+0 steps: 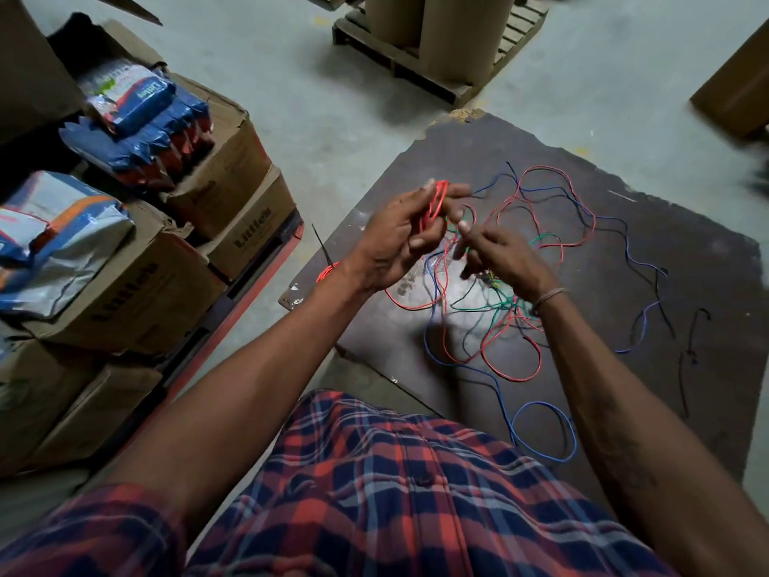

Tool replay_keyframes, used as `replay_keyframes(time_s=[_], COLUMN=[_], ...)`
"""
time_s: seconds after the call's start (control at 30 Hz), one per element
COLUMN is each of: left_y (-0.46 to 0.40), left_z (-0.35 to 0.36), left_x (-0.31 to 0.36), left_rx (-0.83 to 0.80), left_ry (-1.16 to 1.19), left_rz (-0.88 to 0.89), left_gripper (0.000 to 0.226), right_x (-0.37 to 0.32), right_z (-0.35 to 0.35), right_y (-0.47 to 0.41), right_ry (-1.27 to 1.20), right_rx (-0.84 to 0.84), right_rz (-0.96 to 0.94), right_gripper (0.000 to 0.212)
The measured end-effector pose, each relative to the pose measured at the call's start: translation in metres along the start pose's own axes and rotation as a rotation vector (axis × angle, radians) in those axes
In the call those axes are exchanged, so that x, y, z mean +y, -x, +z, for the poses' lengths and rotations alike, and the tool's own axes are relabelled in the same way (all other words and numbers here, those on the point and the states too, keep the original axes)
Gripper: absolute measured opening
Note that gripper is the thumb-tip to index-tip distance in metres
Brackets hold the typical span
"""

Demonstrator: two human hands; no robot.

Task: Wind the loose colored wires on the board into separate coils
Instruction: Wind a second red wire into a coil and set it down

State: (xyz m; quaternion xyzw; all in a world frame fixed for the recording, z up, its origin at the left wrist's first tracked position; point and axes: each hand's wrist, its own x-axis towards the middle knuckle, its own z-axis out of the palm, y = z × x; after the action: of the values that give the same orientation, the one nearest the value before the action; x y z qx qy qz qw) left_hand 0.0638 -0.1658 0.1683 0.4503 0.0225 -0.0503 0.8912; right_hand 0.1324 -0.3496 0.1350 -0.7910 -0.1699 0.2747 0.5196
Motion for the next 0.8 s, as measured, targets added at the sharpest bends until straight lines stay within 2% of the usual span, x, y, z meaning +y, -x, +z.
replay_keyframes(time_s=[0.07,0.17,0.2,0.23,0.3,0.37,0.43,0.5,0.6,0.67,0.7,0.77,0.8], left_y=[-0.008,-0.016,-0.019,-0.022,-0.029,-0.034,-0.034,-0.033,-0.029,-0.025,-0.021,-0.014,-0.011], left_z=[0.005,0.011,0.012,0.014,0.015,0.012,0.004,-0.006,-0.024,-0.036,-0.037,-0.034,-0.031], left_x=[-0.002,-0.009,-0.013,-0.015,-0.022,-0.03,-0.037,-0.045,-0.059,-0.068,-0.07,-0.071,-0.068], left_rx=[0.037,0.017,0.022,0.049,0.179,0.344,0.46,0.499,0.424,0.298,0.22,0.094,0.056], left_ry=[0.075,0.173,0.196,0.206,0.119,-0.045,-0.214,-0.405,-0.86,-1.27,-1.421,-1.581,-1.601], left_rz=[0.044,0.107,0.138,0.164,0.222,0.283,0.329,0.34,0.274,0.145,0.057,-0.061,-0.084], left_gripper=[0.045,0.033,0.03,0.03,0.032,0.029,0.021,0.016,0.02,0.031,0.028,0.016,0.017], right_x=[0.005,0.011,0.014,0.015,0.016,0.014,0.013,0.014,0.015,0.017,0.018,0.021,0.023], right_z=[0.01,0.013,0.012,0.011,0.01,0.008,0.005,0.0,-0.007,-0.011,-0.012,-0.013,-0.012], right_y=[0.009,0.018,0.02,0.022,0.026,0.027,0.028,0.029,0.028,0.025,0.022,0.016,0.014], right_ry=[-0.027,0.139,0.229,0.314,0.433,0.501,0.529,0.522,0.563,0.613,0.67,0.8,0.87], right_rx=[-0.084,-0.224,-0.262,-0.286,-0.298,-0.283,-0.238,-0.182,-0.142,-0.096,-0.052,0.042,0.089], right_rz=[0.026,0.007,-0.011,-0.035,-0.059,-0.075,-0.086,-0.109,-0.148,-0.153,-0.158,-0.151,-0.141], right_gripper=[0.049,0.023,0.023,0.032,0.046,0.043,0.025,0.011,0.007,0.011,0.012,0.013,0.012])
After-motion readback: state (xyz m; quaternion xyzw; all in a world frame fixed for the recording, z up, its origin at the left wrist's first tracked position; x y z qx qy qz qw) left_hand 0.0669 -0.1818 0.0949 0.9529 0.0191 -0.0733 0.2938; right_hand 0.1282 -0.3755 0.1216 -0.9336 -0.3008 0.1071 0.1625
